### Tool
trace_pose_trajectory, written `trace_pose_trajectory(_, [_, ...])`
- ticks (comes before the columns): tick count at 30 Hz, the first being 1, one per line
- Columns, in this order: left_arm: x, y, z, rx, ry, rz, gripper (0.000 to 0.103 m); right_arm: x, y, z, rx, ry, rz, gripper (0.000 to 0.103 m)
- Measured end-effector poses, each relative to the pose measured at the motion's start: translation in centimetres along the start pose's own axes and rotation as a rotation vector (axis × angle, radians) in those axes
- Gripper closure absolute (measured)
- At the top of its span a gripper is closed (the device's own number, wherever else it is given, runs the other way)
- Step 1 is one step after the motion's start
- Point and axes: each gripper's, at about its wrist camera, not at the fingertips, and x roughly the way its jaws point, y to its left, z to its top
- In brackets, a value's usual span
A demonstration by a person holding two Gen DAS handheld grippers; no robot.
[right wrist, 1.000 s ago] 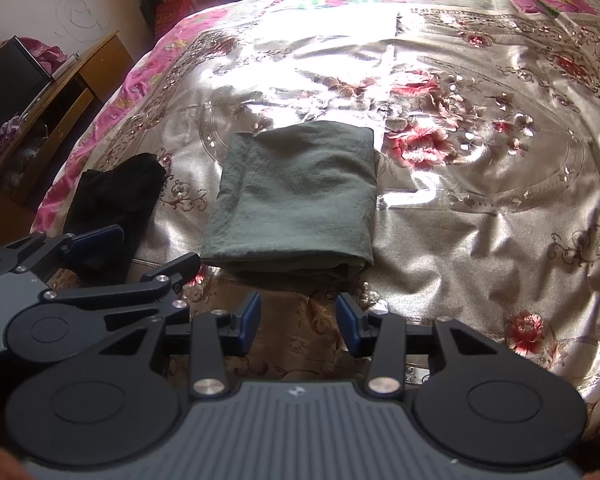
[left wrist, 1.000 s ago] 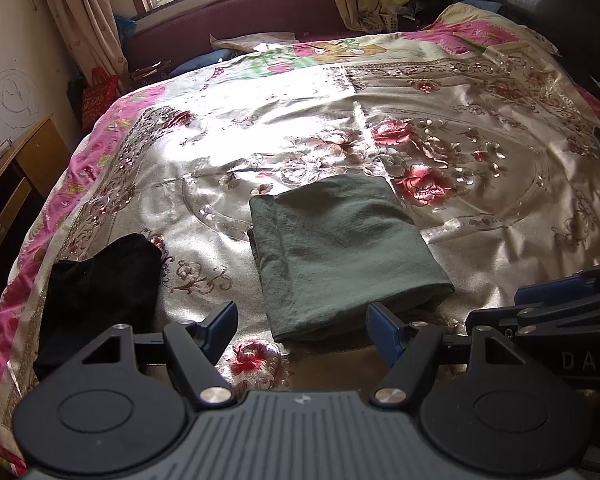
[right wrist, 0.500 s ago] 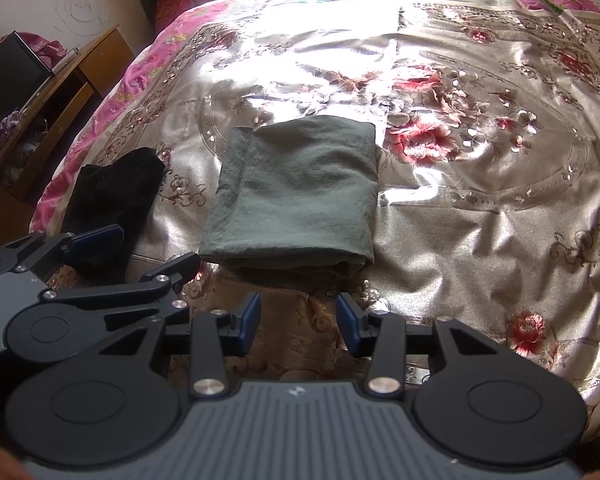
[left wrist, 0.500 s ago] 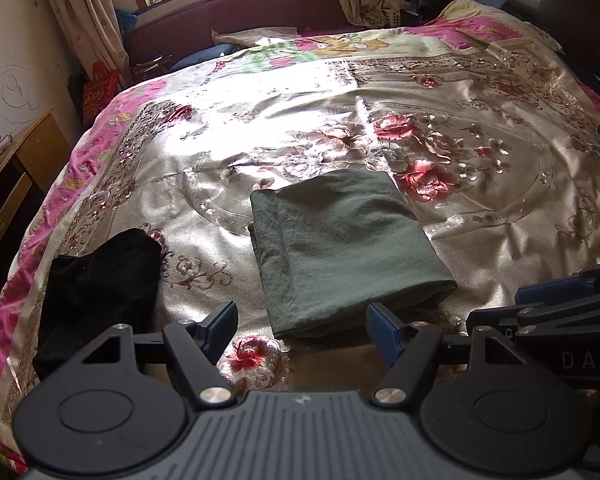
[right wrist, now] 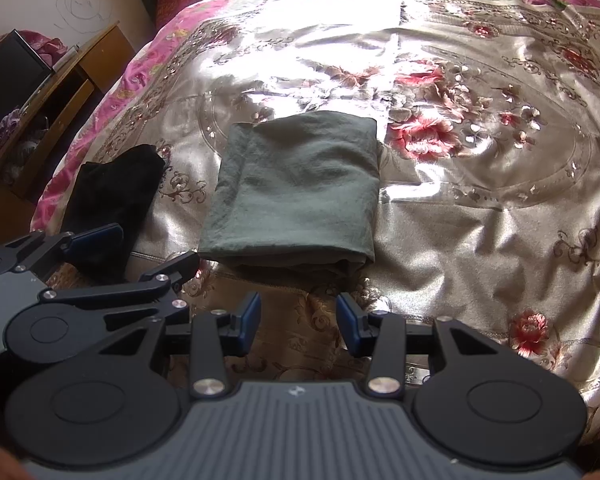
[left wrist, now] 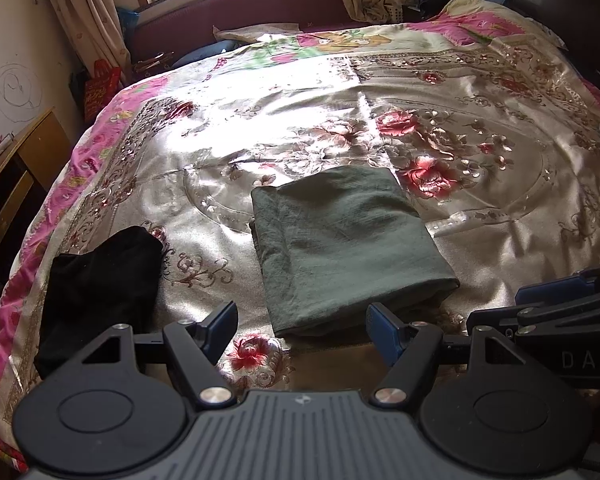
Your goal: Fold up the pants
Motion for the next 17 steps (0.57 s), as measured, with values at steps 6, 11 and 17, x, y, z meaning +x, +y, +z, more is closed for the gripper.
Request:
trace_pose_trajectory(6, [0.16, 0.01, 0.03, 0.0, 0.004, 0.004, 0.019, 0.23, -0.06, 0.1, -0.002, 0.008, 0.005, 0.059])
trace_pose_trajectory(11, [0.31, -0.03, 0.08, 0.002, 0.008, 0.005, 0.019, 0.34, -0.11, 0.24, 0.002, 0.013, 0.007, 0.059])
trace_pose_trajectory(17, [0.6, -0.08, 0.16, 0.005, 0.014, 0.006, 0.019, 0.57, -0.26, 0.39, 0.005, 0.022, 0.008, 0.059])
